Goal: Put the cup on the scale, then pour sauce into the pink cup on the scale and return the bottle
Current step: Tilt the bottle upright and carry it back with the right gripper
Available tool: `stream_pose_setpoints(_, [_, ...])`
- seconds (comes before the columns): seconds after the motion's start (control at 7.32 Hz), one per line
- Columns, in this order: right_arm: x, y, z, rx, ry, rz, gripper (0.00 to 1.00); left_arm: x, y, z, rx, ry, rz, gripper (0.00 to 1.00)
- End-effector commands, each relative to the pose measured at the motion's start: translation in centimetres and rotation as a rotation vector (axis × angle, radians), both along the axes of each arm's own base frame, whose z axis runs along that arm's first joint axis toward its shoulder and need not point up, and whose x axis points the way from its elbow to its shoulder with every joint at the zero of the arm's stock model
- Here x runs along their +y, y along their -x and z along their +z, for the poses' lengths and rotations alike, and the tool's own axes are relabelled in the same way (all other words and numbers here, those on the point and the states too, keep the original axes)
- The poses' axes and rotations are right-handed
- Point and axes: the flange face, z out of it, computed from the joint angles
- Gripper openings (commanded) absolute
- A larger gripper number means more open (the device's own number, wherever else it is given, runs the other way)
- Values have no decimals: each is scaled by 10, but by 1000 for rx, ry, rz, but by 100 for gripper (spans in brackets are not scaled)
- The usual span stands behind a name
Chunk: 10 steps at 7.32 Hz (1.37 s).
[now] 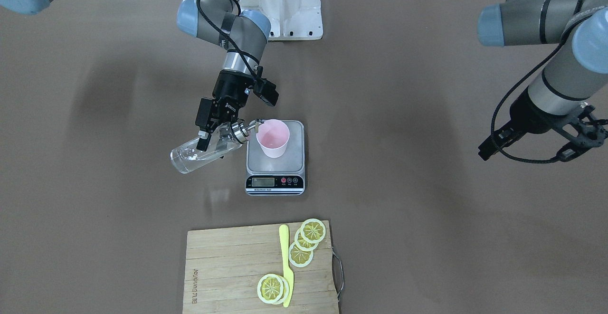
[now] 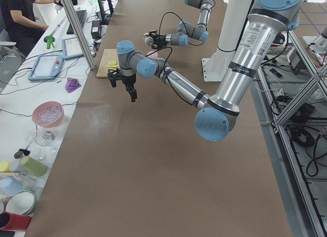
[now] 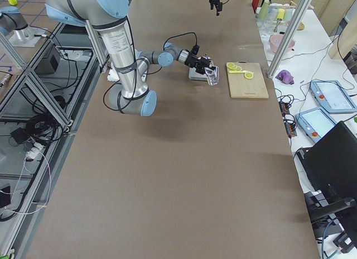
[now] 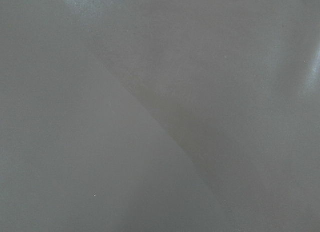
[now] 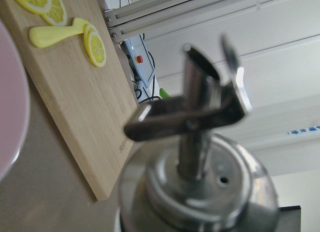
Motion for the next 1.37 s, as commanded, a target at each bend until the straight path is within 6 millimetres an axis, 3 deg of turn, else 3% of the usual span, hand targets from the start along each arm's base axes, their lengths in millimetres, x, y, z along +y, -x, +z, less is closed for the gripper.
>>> stream_pose_setpoints(0.0, [2,-25,-28,-218,42,-38,0,0,2,-2,0,-3,-3,98])
stream_pose_setpoints(0.41, [-7,-107,-18,-412,102,18,0,-5,10,-8,2,-13,-17,98])
stream_pose_setpoints(0.68, [-20,-165,-34,-636,198,51,0,-4,12,-17,7,-30,-22,98])
stream_pose_setpoints(0.96, [-19,-207,1,-810,270,96,0,-1,14,-28,12,-50,-26,98])
stream_pose_setpoints(1.23, [-26,-255,65,-912,283,73,0,1,14,-33,16,-61,-25,98])
